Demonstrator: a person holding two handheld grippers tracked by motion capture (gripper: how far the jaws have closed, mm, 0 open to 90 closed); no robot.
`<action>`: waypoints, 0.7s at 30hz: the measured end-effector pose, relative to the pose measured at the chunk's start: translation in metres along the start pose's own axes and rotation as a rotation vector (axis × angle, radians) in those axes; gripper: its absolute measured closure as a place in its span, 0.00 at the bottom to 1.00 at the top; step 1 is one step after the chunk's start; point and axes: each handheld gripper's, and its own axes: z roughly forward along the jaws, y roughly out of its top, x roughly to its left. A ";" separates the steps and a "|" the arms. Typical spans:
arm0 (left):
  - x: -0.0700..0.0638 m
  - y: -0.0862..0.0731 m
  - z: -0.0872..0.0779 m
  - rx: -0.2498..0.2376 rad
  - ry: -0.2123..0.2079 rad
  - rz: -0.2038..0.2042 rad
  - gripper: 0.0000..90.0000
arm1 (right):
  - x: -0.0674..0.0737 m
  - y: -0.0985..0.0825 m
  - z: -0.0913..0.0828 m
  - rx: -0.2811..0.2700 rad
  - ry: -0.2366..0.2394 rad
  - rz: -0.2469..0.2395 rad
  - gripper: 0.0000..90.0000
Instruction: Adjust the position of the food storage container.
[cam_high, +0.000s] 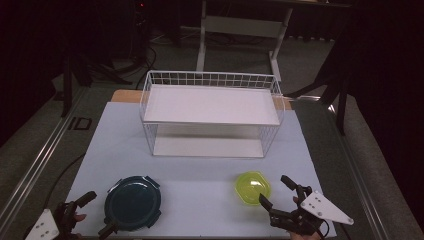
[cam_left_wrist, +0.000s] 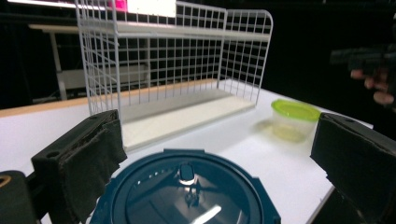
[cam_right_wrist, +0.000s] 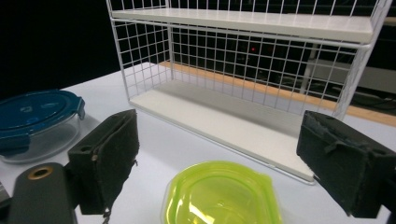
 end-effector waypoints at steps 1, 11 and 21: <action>0.000 0.000 0.000 0.000 0.000 0.000 0.03 | 0.000 0.000 0.000 0.000 0.000 0.000 0.14; 0.002 0.000 -0.001 -0.032 0.035 -0.027 0.03 | 0.009 0.002 0.007 0.017 0.024 0.014 0.14; 0.000 0.000 0.001 -0.031 0.034 -0.019 0.03 | 0.031 -0.013 0.032 0.208 0.101 -0.015 0.66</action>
